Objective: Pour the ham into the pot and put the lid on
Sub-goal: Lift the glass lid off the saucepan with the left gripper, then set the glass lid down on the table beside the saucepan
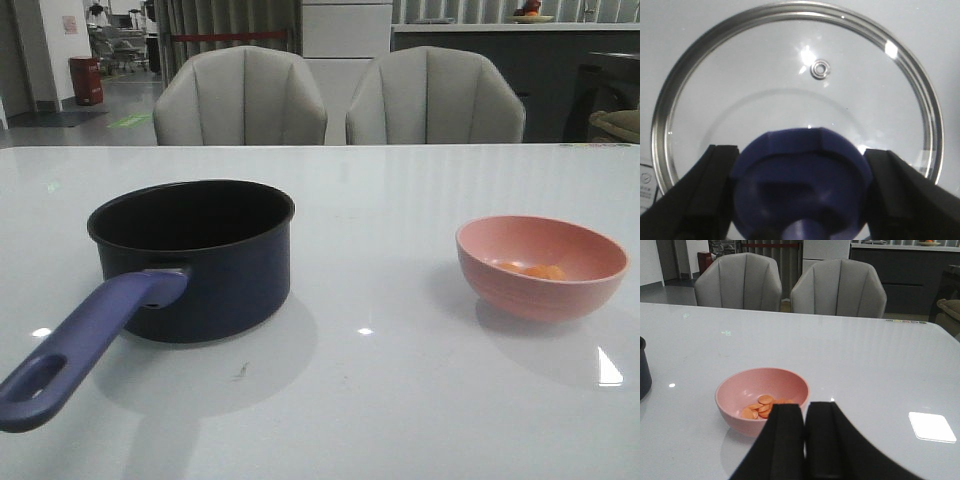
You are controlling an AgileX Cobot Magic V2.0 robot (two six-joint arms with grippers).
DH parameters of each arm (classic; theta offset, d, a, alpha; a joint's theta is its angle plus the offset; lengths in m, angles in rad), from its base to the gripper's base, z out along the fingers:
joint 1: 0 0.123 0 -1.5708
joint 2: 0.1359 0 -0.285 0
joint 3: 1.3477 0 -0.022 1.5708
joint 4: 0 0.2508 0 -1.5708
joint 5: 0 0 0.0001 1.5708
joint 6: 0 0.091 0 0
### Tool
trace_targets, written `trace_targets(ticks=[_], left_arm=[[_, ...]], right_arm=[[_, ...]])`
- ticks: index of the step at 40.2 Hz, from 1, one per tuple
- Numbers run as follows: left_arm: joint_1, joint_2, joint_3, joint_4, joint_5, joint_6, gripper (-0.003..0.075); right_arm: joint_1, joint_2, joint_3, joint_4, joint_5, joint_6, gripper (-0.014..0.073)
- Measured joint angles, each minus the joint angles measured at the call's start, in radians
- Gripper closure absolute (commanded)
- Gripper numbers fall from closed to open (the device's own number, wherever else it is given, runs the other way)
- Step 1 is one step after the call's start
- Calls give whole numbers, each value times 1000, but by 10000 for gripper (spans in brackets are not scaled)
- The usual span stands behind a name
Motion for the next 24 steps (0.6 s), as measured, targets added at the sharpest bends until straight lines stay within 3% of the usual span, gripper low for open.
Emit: trace_targets(ticks=[20, 24], left_arm=[[-13, 135, 7, -45, -58, 54, 458], [-24, 149, 7, -45, -64, 54, 417]], right_arm=[[0, 0, 0, 0, 0, 0, 425], [0, 0, 0, 0, 0, 0, 425]])
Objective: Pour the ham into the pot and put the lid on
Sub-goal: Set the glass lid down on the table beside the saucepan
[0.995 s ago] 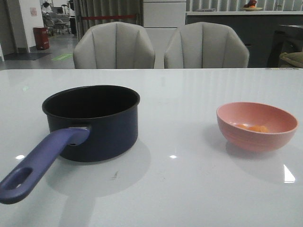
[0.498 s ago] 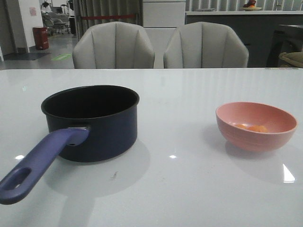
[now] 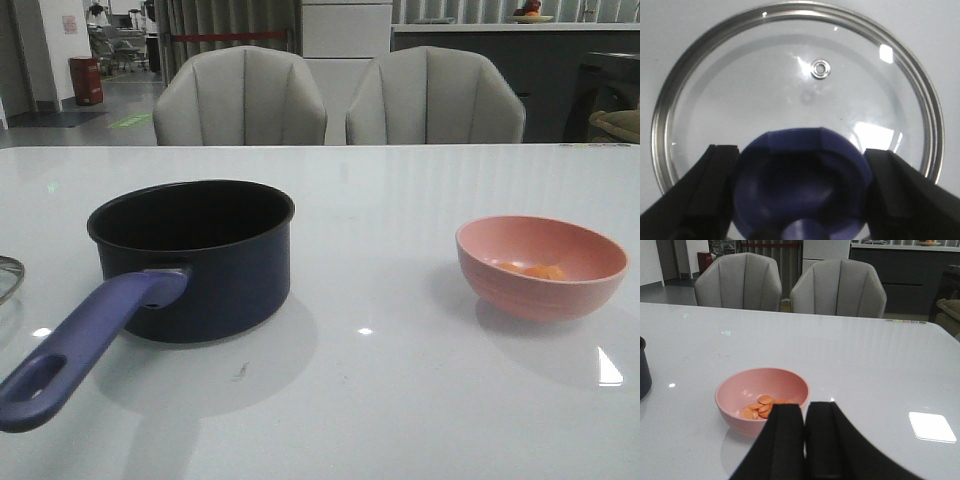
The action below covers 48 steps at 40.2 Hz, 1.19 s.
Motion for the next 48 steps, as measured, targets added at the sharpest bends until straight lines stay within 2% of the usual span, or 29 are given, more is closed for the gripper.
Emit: trace_targets(ticks=[9, 15, 36, 48], left_arm=[[-33, 42, 0, -4, -1, 2, 239], [-42, 44, -2, -4, 1, 2, 165], [-42, 30, -24, 17, 50, 16, 167], [-63, -129, -14, 22, 35, 54, 167]], right_arm=[[0, 0, 0, 0, 0, 0, 425], [0, 0, 0, 0, 0, 0, 425], [0, 0, 0, 0, 0, 0, 425], [0, 0, 0, 0, 0, 0, 425]])
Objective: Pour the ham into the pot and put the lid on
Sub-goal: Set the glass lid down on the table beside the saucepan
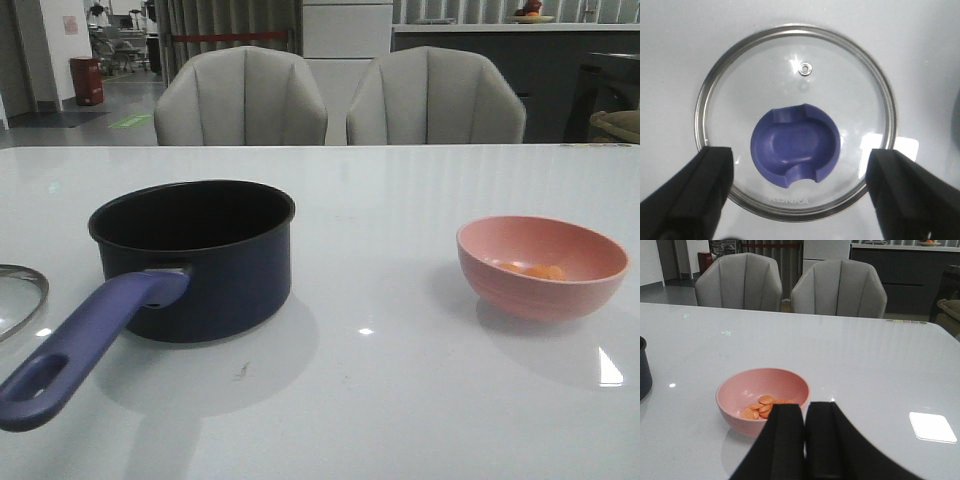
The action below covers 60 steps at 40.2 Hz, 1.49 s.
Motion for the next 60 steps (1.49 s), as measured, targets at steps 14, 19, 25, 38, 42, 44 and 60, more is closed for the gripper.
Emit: trace_targets(ticks=[14, 19, 25, 38, 42, 44, 60], left_arm=[[-95, -339, 139, -11, -96, 29, 167], [-95, -475, 220, -31, -151, 31, 167], [-97, -658, 344, -63, -242, 31, 167], [-150, -1107, 658, -63, -448, 31, 168], [-159, -1230, 747, -58, -482, 31, 167], [-164, -1291, 789, -56, -500, 31, 167], [-230, -1592, 1045, -54, -643, 31, 167]], right_arm=[[0, 0, 0, 0, 0, 0, 425], [0, 0, 0, 0, 0, 0, 425], [0, 0, 0, 0, 0, 0, 425], [0, 0, 0, 0, 0, 0, 425], [0, 0, 0, 0, 0, 0, 425], [0, 0, 0, 0, 0, 0, 425], [0, 0, 0, 0, 0, 0, 425]])
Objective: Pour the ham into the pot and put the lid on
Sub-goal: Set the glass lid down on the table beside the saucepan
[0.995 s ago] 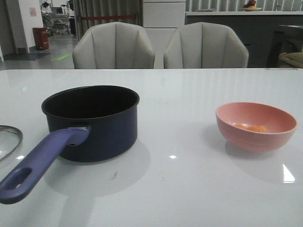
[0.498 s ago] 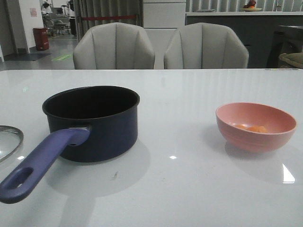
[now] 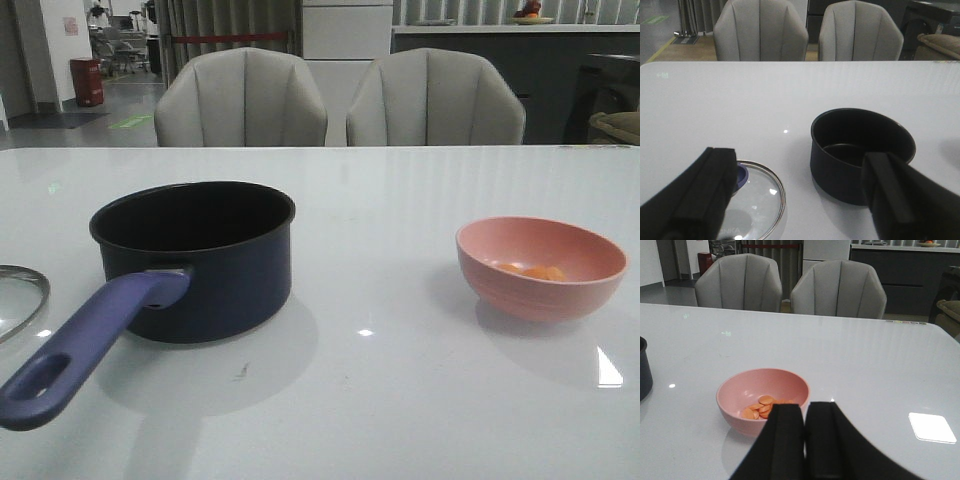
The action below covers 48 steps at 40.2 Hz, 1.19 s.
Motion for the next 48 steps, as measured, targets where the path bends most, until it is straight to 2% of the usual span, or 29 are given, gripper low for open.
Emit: trace_targets(ticks=[21, 29, 32, 36, 41, 48], left_arm=[[-11, -13, 11, 12, -44, 0, 167], [-11, -13, 11, 12, -44, 0, 167], [-11, -13, 11, 12, -44, 0, 167], [-11, -13, 11, 12, -44, 0, 168], [-11, -13, 11, 12, -44, 0, 167], [-11, -13, 11, 12, -45, 0, 167]], right_arm=[[0, 0, 0, 0, -2, 0, 425], [0, 0, -6, 38, -90, 26, 425], [0, 0, -46, 50, -81, 27, 425], [0, 42, -144, 50, -16, 25, 425], [0, 203, -286, 50, 127, 17, 425], [0, 372, -361, 50, 246, 17, 425]])
